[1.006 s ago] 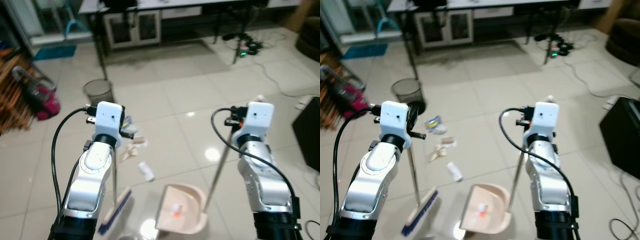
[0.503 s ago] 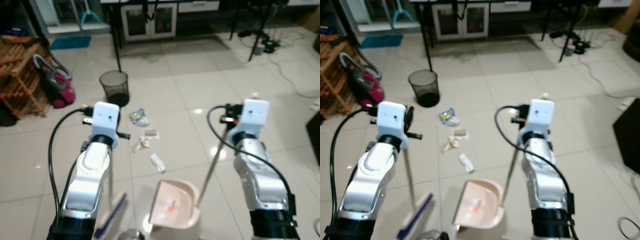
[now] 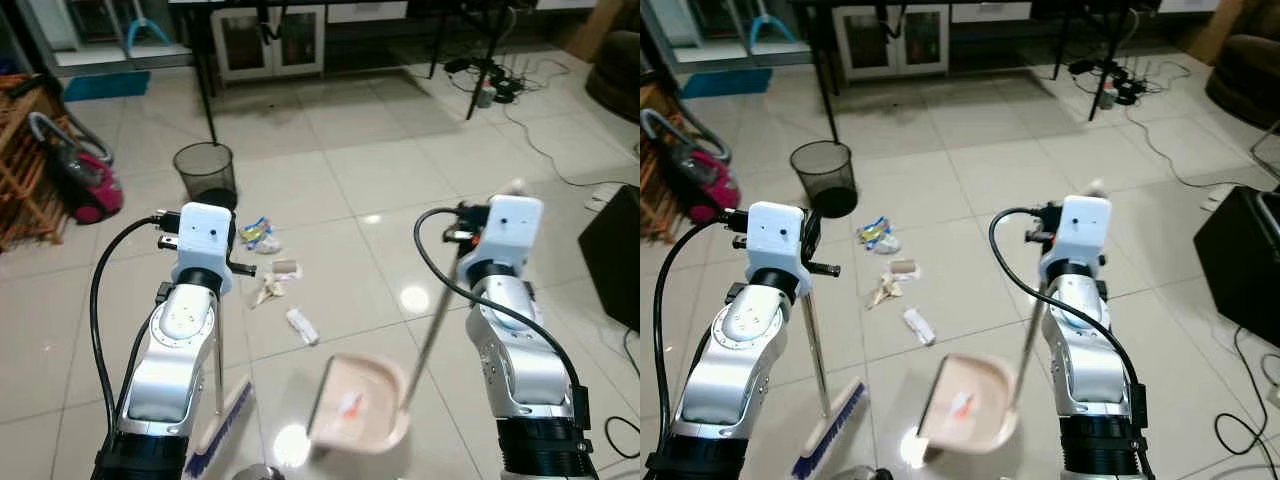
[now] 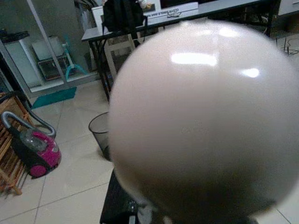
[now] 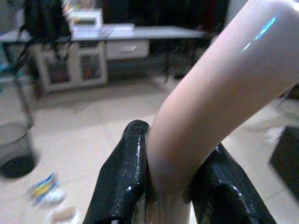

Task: Sweep floor

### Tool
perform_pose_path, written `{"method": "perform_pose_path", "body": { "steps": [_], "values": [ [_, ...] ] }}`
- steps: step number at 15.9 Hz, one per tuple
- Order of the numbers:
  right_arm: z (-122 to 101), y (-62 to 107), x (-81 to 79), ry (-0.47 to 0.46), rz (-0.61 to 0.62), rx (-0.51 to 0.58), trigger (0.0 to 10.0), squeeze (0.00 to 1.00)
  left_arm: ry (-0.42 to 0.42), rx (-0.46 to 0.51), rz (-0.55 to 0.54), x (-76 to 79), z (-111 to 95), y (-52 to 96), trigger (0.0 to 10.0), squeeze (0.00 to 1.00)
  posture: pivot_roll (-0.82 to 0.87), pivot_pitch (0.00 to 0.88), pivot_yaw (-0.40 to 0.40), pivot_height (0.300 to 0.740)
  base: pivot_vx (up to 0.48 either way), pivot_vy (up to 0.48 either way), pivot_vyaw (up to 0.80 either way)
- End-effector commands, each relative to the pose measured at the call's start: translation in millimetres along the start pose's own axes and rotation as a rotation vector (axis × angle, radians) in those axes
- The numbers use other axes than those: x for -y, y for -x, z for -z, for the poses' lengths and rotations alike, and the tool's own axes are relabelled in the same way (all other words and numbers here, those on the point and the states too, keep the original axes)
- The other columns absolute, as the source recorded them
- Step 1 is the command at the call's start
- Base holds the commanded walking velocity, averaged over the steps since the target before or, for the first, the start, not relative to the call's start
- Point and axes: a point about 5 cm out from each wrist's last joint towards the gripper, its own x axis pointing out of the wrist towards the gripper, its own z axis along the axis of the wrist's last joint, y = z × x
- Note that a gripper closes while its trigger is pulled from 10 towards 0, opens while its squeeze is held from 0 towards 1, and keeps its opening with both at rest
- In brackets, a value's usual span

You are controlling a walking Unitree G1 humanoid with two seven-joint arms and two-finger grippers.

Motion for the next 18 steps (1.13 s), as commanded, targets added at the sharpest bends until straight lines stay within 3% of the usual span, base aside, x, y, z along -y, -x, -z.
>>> {"method": "perform_pose_path", "body": {
  "steps": [1,3,13,18],
  "values": [
    [-21.5,-3.1,4.5,0.015,0.030,0.121,10.0,0.00,-0.006,0.068,-0.014,-1.6,-12.0,1.5,10.0,0.00,-0.02,0.049,0.006,0.740,0.281,0.000,0.00],
    [-24.5,-4.2,3.2,0.048,0.031,0.161,10.0,0.00,-0.013,0.078,-0.028,-3.1,-11.7,2.5,10.0,0.00,-0.02,0.045,0.006,0.740,0.281,0.000,0.00],
    [-15.0,-3.5,0.9,0.058,0.027,0.166,10.0,0.00,-0.016,0.106,-0.042,-4.5,-12.5,1.0,10.0,0.00,-0.01,0.018,0.017,0.740,0.327,0.000,0.00],
    [-15.0,-3.5,0.1,0.060,0.039,0.172,10.0,0.00,-0.006,0.108,-0.042,-3.6,-11.7,-2.1,10.0,0.00,-0.01,0.019,0.026,0.740,0.356,0.000,0.58]
  ]
}}
